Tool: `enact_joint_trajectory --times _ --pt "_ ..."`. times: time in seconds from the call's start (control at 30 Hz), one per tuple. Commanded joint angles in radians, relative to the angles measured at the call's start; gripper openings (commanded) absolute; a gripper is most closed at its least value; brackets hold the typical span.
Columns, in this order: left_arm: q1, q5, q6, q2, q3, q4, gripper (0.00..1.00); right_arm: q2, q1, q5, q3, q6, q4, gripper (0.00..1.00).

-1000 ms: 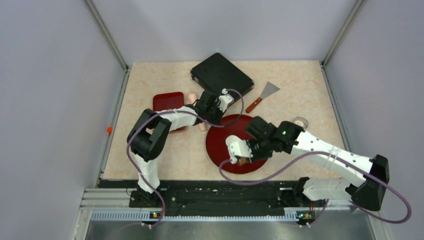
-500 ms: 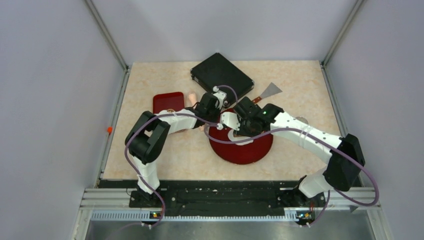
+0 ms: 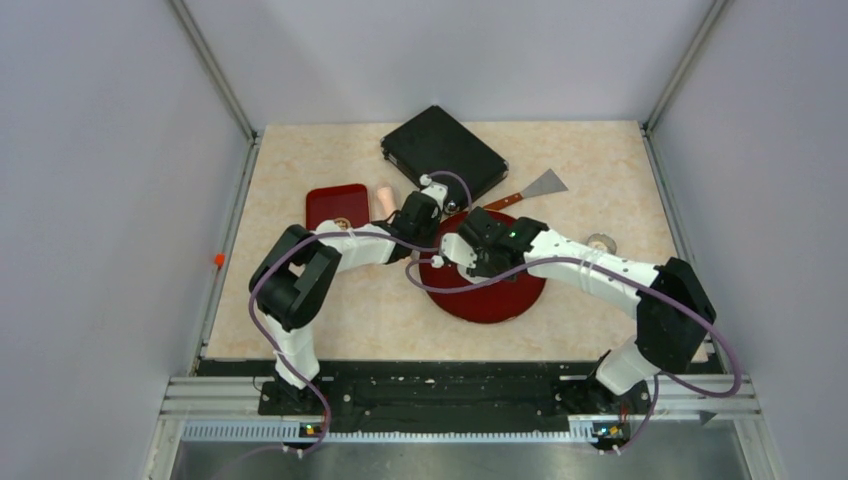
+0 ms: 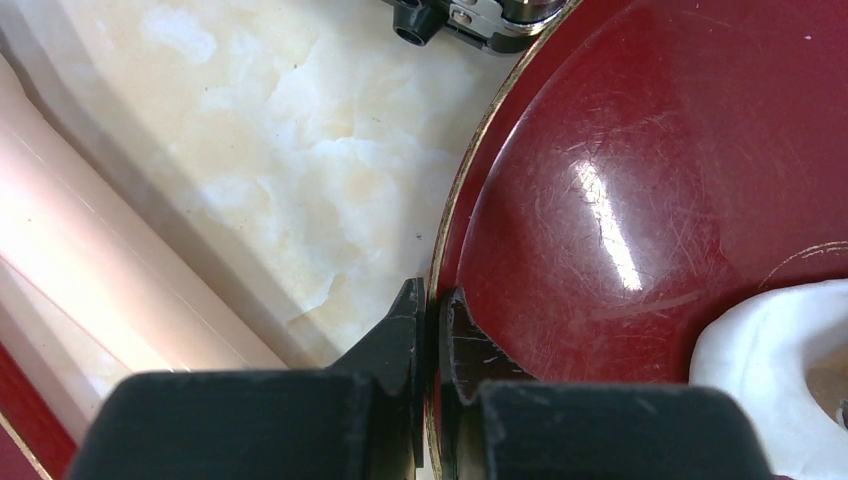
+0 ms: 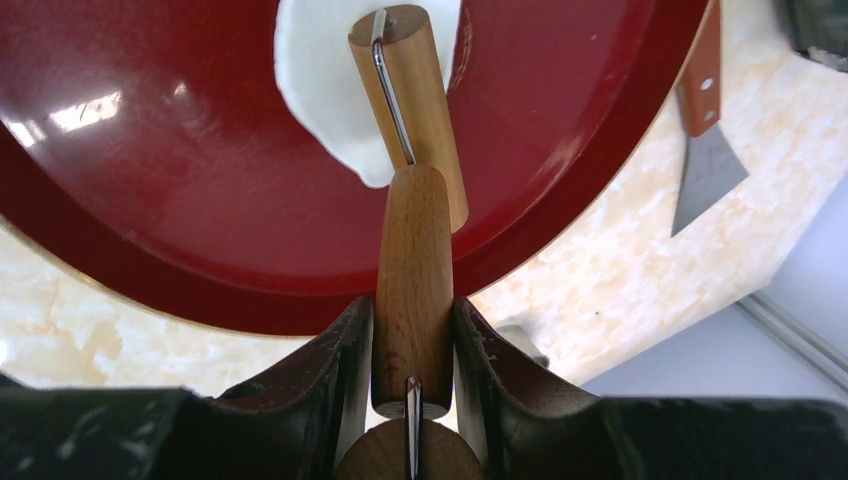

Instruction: Roll out the dumpling wrappers from the dough

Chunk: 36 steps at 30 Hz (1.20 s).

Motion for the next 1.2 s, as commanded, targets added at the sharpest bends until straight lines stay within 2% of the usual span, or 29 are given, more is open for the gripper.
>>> enact_joint_trajectory --times 0.0,0.47,1.17 --pt "0.007 -0.154 0.000 0.010 -0.042 0.068 0.00 0.019 0.034 0.035 -0.033 0.000 0.026 0.00" --pt "0.007 -0.189 0.016 -0.001 -0.070 0.122 0.00 0.001 0.118 -0.215 -0.142 -0.053 -0.208 0.00" --pt "0.006 -0.196 0.020 -0.005 -0.080 0.138 0.00 -0.004 0.147 -0.337 -0.189 -0.084 -0.278 0.00"
